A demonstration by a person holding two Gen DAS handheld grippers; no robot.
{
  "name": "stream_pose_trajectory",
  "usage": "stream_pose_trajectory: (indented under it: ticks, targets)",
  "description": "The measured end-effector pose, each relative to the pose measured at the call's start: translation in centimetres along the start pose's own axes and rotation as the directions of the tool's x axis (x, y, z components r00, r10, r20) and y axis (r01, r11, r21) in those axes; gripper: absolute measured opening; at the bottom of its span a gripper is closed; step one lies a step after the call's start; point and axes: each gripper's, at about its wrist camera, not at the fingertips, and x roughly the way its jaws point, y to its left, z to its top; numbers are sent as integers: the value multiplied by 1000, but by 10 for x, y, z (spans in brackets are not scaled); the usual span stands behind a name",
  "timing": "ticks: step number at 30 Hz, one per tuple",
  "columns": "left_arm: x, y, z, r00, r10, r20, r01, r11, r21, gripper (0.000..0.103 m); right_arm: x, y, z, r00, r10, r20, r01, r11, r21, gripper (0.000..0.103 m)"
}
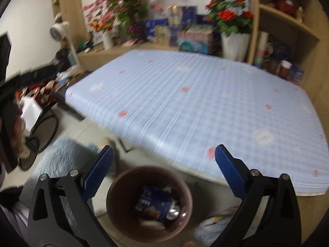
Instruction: Collect trash
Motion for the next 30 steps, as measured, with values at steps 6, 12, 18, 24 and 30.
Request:
stream_pose_trajectory:
  ticks: [6, 12, 18, 24, 30]
  targets:
    - [-8, -25, 32, 996, -37, 78, 31, 997, 73, 97, -38, -24, 44, 987, -95, 131, 92, 995, 31, 97]
    - [-22, -52, 63, 986, -62, 156, 41, 990, 136, 97, -77, -38, 79, 955, -172, 240, 163, 985, 57, 97]
    - [-37, -71, 86, 975, -70, 209, 32, 983, 179, 97, -109, -50, 96, 929, -203, 309, 181, 979, 98, 97]
    - [-43, -77, 96, 974, -74, 213, 36, 984, 177, 97, -124, -54, 99, 914, -229, 334, 199, 973, 120, 97]
    - [-45, -83, 95, 974, -70, 217, 26, 980, 198, 97, -126, -55, 95, 911, -244, 332, 211, 969, 132, 97]
